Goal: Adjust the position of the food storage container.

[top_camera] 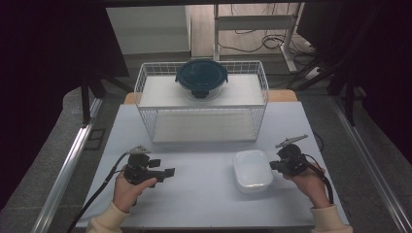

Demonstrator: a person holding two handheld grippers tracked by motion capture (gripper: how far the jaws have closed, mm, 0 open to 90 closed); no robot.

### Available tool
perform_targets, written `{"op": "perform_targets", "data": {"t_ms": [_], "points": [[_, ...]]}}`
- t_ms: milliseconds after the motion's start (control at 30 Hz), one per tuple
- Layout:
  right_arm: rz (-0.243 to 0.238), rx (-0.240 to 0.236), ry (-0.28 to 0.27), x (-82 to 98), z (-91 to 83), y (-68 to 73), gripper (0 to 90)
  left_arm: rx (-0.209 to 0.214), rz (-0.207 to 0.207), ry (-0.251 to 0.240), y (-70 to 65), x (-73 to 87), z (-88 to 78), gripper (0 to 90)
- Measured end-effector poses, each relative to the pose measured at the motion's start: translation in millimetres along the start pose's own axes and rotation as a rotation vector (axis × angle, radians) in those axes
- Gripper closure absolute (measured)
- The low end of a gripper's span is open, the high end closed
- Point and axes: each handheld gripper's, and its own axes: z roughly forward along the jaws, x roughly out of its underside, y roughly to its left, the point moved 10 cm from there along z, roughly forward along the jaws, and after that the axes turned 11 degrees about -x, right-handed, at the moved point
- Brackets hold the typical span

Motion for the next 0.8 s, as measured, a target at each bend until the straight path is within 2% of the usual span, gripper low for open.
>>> {"op": "perform_targets", "data": {"t_ms": [33, 67, 100, 133, 267, 300, 400, 433, 500, 800], "points": [[-0.014, -0.019, 0.012, -1.0, 3.4, 7.7, 89.3, 0.0, -0.001, 0.0, -0.1, 0.1, 0.0, 21.4], [-0.014, -0.019, 0.012, -1.0, 3.4, 7.7, 89.3, 0.0, -0.001, 0.0, -0.1, 0.1, 0.0, 21.5], [-0.031, -0.035, 0.019, -2.7, 7.1, 15.8, 89.3, 0.002, 0.0, 0.001, -0.4, 0.3, 0.1, 21.4], [-0.031, -0.035, 0.019, -2.7, 7.1, 15.8, 89.3, 0.003, 0.002, 0.001, -0.6, 0.4, 0.3, 21.4], [-0.067, -0.055, 0.031, -5.5, 15.4, 30.2, 89.2, 0.011, 0.0, 0.003, -1.9, 0.7, 0.2, 21.5], [-0.082, -0.072, 0.036, -6.9, 19.2, 37.8, 89.3, 0.011, 0.0, 0.003, -1.7, 0.6, 0.3, 21.5], [-0.1, -0.08, 0.039, -8.2, 21.8, 43.0, 89.2, 0.01, -0.001, 0.003, -0.8, 0.5, 0.7, 21.5], [-0.11, -0.087, 0.043, -9.4, 25.8, 49.6, 89.3, 0.011, -0.007, 0.005, -1.3, 0.7, 1.1, 21.5], [-0.125, -0.095, 0.049, -9.5, 29.4, 54.4, 89.2, 0.014, -0.009, 0.005, -2.1, 0.8, 1.3, 21.5], [-0.156, -0.136, 0.036, -14.4, 38.1, 74.6, 89.3, 0.016, -0.006, 0.005, -1.4, 0.7, 1.4, 21.5]]}}
